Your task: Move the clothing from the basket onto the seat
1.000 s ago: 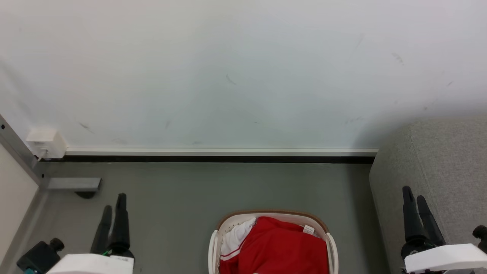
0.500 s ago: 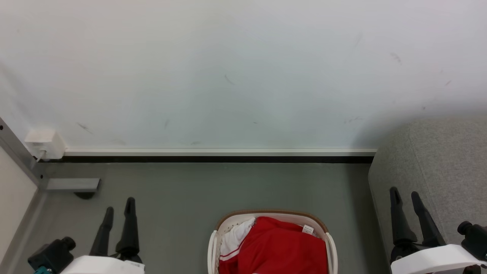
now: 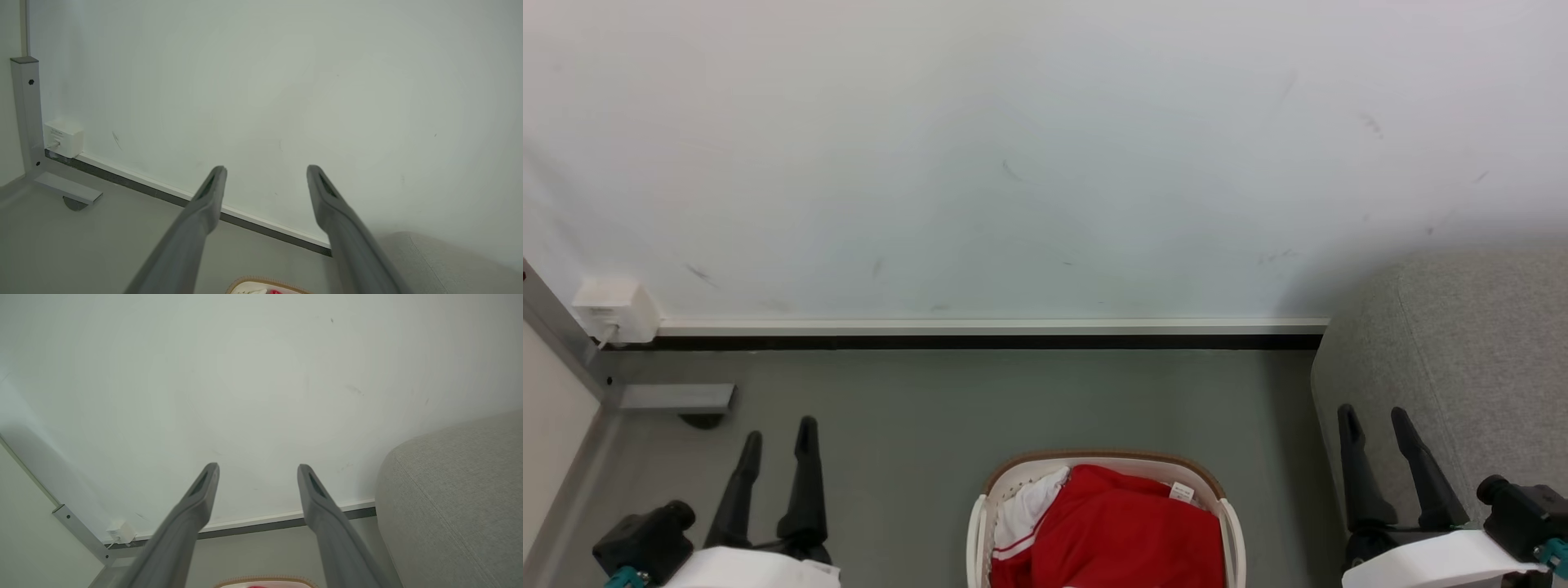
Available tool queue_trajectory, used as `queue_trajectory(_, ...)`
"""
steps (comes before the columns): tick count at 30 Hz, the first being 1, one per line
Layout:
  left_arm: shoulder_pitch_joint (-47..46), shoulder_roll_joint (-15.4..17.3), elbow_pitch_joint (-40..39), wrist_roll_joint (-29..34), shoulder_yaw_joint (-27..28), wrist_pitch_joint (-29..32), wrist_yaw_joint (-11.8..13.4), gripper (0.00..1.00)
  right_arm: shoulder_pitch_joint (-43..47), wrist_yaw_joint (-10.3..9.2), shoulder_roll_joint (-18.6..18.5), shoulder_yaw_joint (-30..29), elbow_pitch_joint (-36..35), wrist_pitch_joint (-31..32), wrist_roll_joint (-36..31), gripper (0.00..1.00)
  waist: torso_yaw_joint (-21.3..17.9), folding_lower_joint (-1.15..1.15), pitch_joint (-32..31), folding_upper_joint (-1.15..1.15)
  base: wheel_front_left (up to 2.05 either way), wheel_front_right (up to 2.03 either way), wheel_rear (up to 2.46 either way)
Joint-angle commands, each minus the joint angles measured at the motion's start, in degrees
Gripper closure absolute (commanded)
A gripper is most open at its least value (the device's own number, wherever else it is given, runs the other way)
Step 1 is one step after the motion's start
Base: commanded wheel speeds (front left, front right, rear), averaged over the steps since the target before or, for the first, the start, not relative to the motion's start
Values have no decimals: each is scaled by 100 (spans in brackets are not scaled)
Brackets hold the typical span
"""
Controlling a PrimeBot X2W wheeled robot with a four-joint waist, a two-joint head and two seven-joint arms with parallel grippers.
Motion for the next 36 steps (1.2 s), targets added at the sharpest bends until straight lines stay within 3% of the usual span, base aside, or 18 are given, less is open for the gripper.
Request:
queue_trajectory(1, 2, 59, -77, 206, -3, -68, 15, 0, -110, -6, 0, 25, -50, -64, -181, 0, -3, 0, -1, 0, 0, 0, 0)
queue_trajectory(36, 96, 53, -183, 1981, 38, -510, 13, 0, -127, -9, 13, 358, -120, -504, -1659, 0, -114, 0, 51, 0, 0, 0, 0)
